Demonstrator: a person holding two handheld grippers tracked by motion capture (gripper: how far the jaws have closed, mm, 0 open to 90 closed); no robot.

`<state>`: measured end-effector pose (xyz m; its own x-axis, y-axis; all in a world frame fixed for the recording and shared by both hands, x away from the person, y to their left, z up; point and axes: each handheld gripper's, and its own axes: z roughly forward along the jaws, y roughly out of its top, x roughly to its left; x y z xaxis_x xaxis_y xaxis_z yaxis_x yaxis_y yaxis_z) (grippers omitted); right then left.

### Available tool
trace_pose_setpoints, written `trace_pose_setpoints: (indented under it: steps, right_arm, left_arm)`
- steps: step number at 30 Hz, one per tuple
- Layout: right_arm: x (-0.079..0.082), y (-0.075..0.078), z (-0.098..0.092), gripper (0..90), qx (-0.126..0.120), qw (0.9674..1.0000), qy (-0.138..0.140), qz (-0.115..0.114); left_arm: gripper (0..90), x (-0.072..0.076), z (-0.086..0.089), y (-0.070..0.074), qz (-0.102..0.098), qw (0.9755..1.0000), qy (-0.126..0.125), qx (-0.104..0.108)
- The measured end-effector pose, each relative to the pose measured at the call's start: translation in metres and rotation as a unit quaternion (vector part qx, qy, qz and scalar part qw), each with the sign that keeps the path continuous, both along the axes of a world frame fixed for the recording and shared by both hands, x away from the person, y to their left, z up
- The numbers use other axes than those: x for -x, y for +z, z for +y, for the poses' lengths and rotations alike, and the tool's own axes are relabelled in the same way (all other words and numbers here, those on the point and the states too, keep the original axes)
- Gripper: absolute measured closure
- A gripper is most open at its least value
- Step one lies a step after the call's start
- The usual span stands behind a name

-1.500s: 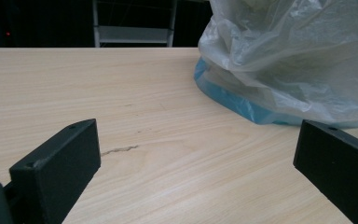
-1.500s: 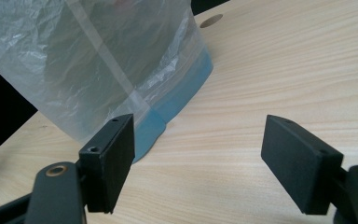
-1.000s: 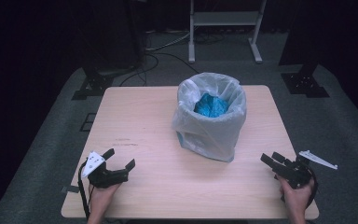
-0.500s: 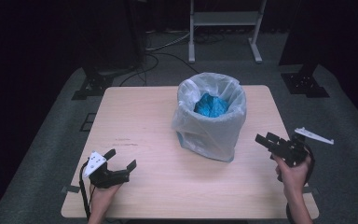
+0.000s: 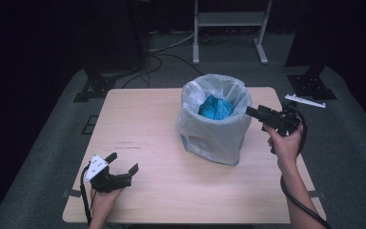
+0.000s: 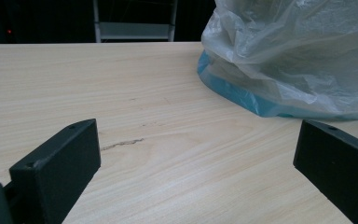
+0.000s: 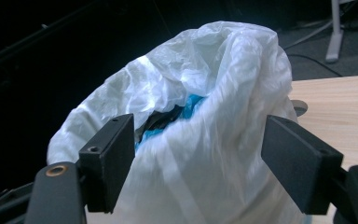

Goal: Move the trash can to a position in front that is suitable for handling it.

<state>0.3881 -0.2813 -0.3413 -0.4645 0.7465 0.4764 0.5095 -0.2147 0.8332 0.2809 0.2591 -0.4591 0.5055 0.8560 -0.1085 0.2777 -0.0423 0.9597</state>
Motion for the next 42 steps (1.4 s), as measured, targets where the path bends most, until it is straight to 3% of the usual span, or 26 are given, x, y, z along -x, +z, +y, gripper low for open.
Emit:
trace_pose_setpoints:
  steps: [5, 8, 13, 17, 32, 33, 36, 42]
  right_arm:
    - [-0.019, 0.000, 0.015, 25.9, 0.019, 0.9994, -0.004, 0.030]
    - [-0.026, -0.003, 0.024, 35.0, 0.034, 0.9985, 0.002, 0.044]
    - [-0.030, 0.000, 0.035, 42.7, 0.051, 0.9979, -0.003, 0.041]
    - [-0.032, 0.000, 0.047, 43.0, 0.049, 0.9979, 0.013, 0.041]
    - [-0.042, -0.003, 0.103, 42.4, 0.034, 0.9960, 0.077, 0.030]
    - [-0.043, -0.003, 0.114, 41.6, 0.036, 0.9949, 0.090, 0.028]
    - [-0.043, -0.002, 0.128, 40.7, 0.046, 0.9933, 0.103, 0.023]
    - [-0.044, -0.002, 0.151, 40.5, 0.051, 0.9895, 0.134, 0.021]
  left_arm:
    - [0.0, 0.000, 0.000, 0.000, 0.001, 1.0000, -0.001, 0.002]
    - [0.0, 0.000, 0.000, 0.000, 0.001, 1.0000, -0.001, 0.003]
    - [0.0, 0.000, 0.000, 0.002, 0.002, 0.9999, -0.004, 0.011]
    - [0.0, 0.001, 0.000, 0.008, -0.003, 0.9998, -0.006, 0.020]
    - [0.0, 0.006, 0.005, 0.045, -0.019, 0.9994, -0.009, 0.029]
    - [0.0, 0.007, 0.007, 0.054, -0.028, 0.9988, -0.008, 0.040]
    - [0.0, 0.005, 0.008, 0.067, -0.038, 0.9983, -0.013, 0.043]
    - [0.0, 0.000, 0.006, 0.092, -0.049, 0.9978, -0.028, 0.034]
